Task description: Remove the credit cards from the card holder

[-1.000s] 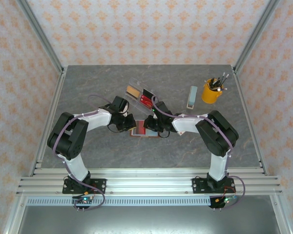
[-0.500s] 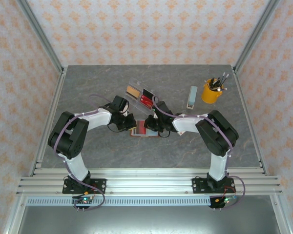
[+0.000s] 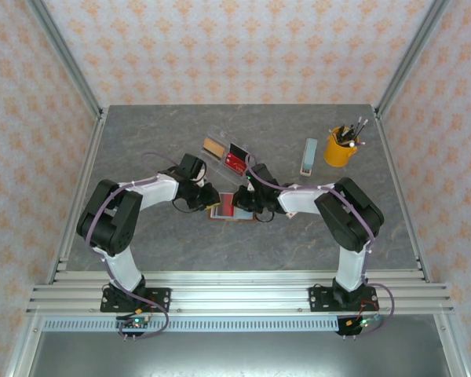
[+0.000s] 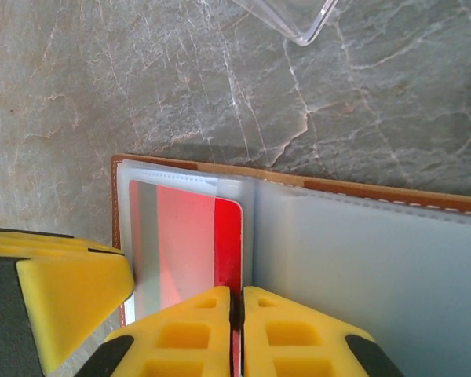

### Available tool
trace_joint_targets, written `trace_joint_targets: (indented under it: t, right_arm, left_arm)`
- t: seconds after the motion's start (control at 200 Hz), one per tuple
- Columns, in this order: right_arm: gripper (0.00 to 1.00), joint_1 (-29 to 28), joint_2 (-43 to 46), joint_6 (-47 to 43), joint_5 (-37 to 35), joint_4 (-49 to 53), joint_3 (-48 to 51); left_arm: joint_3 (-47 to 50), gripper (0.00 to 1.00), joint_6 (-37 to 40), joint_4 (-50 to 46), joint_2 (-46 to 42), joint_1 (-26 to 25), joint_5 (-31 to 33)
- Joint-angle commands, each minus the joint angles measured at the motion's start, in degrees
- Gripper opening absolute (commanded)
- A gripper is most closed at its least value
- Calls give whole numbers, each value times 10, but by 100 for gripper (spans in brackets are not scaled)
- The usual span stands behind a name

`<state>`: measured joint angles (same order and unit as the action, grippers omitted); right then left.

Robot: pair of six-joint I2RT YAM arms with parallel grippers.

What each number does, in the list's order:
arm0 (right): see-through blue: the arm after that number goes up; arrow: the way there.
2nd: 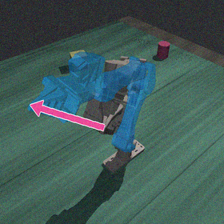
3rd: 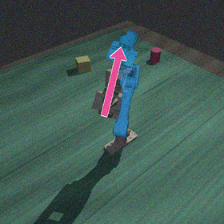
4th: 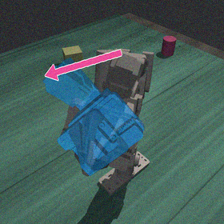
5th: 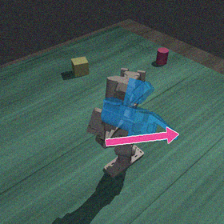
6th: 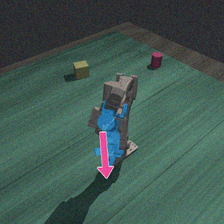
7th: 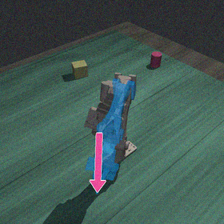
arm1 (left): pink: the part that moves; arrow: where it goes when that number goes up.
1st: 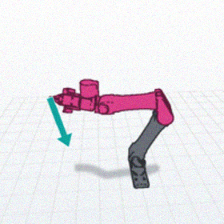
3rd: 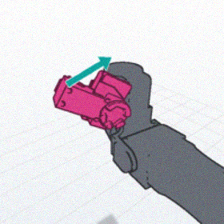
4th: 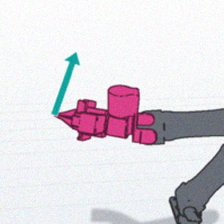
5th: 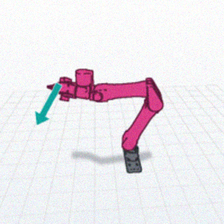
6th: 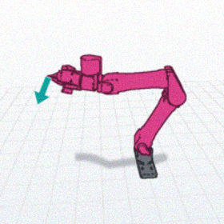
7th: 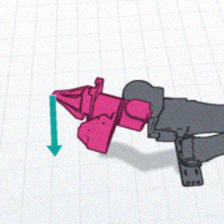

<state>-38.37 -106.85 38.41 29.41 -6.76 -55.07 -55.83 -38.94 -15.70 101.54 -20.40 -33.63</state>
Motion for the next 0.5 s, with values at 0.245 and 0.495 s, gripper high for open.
trace_joint_targets:
  t: [0.245,0.495]
  right_arm:
    - [8,10,26,-10,-13,21,34]
    - [10,13,44,-8,-9,12,42]
  left_arm:
    - [5,21,4,-36,10,10,33]
    - [2,19,4,-33,9,10,23]
